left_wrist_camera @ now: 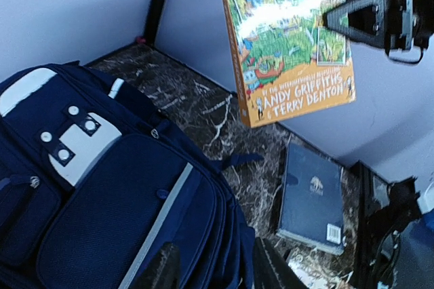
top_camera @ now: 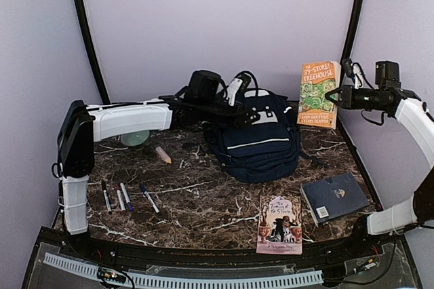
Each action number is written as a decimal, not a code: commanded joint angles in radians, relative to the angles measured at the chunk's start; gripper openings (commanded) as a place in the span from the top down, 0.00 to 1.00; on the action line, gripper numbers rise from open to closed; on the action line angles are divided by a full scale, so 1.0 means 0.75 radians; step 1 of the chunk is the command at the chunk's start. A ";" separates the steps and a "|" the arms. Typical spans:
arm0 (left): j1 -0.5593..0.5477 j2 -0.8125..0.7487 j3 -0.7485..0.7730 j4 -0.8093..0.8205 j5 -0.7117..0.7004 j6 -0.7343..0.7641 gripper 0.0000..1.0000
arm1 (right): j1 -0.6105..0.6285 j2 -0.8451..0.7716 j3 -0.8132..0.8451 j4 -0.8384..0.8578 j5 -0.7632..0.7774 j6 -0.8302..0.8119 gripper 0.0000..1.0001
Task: Pack the student bag
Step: Pass from the left arm to the right, then pick up the largest pocket of the bag from the student bag, then place the book in the largest pocket of the bag.
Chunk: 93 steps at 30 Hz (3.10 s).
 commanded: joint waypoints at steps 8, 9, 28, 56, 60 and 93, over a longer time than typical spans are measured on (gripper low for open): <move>-0.123 0.421 0.438 -0.440 0.132 0.311 0.58 | -0.109 -0.176 -0.231 -0.086 0.215 -0.219 1.00; -0.133 0.450 0.465 -0.452 0.119 0.312 0.56 | -0.110 -0.174 -0.240 -0.084 0.210 -0.215 1.00; -0.186 0.736 0.756 -0.629 -0.129 0.387 0.66 | -0.113 -0.169 -0.282 -0.077 0.151 -0.174 1.00; -0.186 0.229 0.682 -0.476 -0.444 0.256 1.00 | -0.112 -0.024 0.092 -0.411 -0.050 -0.252 1.00; -0.184 0.218 0.703 -0.468 -0.500 0.169 1.00 | -0.112 0.010 0.065 -0.477 -0.152 -0.282 1.00; -0.184 0.105 0.286 0.324 -0.847 0.096 1.00 | 0.214 0.310 -0.044 -0.834 -0.450 -0.325 1.00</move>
